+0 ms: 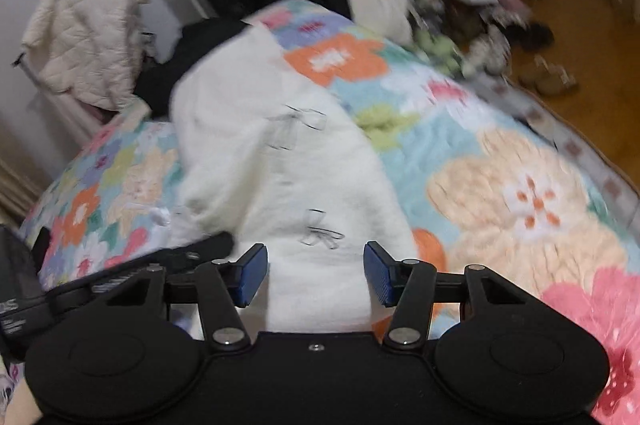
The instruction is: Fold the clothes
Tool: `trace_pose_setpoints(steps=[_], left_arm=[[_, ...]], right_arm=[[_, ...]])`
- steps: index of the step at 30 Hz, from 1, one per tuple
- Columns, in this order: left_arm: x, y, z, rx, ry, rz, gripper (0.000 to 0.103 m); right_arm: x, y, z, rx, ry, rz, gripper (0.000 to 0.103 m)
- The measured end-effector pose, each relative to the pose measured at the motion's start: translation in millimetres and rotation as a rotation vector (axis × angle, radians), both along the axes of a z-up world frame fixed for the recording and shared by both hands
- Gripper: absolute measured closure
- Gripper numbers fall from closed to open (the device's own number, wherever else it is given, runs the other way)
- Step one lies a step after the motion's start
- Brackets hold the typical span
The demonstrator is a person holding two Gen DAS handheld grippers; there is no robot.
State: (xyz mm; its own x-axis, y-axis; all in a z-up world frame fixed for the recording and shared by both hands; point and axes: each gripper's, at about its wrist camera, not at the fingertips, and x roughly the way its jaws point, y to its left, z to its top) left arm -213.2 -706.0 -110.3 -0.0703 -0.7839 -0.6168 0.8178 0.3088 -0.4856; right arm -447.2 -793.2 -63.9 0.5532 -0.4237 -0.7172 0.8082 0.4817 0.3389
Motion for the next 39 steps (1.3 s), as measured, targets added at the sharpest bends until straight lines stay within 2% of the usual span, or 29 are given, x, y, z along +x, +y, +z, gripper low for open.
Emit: trace_pose_setpoints(steps=[5,9,10,12,13,14,16,18,20,22,25,30,39], left_arm=[[0.4,3.3,7.7,0.003,-0.018,0.0,0.049],[-10.8,30.3,35.1,-0.047,-0.109,-0.024,0.048],[-16.7,40.2,43.9,-0.058,-0.158,-0.015,0.043],[-29.3,60.7,61.7,-0.079,-0.262,0.007,0.019],[-36.4,71.4,69.5,-0.089,-0.319,0.03,0.003],[-43.7,84.2,77.0,-0.113,-0.374,0.055,0.0],[-58.8,111.3,88.8,-0.174,-0.464,0.111,0.0],[-70.1,131.6,95.7,-0.201,-0.526,0.161,0.0],[-71.2,139.7,98.8,-0.139,-0.499,0.17,0.0],[-64.3,144.7,95.6,-0.053,-0.412,0.166,0.0],[-57.9,146.2,86.2,0.061,-0.362,0.102,0.0],[-63.2,152.6,78.1,0.097,-0.41,0.061,0.0],[-76.7,150.0,79.2,0.082,-0.452,0.049,0.0]], right_arm=[[-9.0,0.8,-4.9,-0.004,0.063,-0.062,0.043],[-16.4,26.6,20.4,-0.133,0.136,-0.123,0.041],[-18.9,35.0,28.7,-0.147,0.142,-0.128,0.041],[-21.8,52.2,44.3,-0.164,0.142,-0.119,0.035],[-20.9,61.2,49.7,-0.173,0.134,-0.09,0.032],[-19.9,69.7,52.6,-0.176,0.12,-0.06,0.025],[-18.5,85.4,54.1,-0.176,0.113,-0.03,0.025],[-15.6,97.7,59.7,-0.21,0.16,-0.042,0.024],[-13.2,107.3,64.6,-0.213,0.175,-0.031,0.024],[-11.8,117.6,64.7,-0.191,0.15,-0.003,0.024],[-8.2,135.0,61.4,-0.189,0.172,0.012,0.023],[5.5,149.4,60.3,-0.243,0.268,0.034,0.02],[28.9,153.9,47.3,-0.257,0.398,0.101,0.02]])
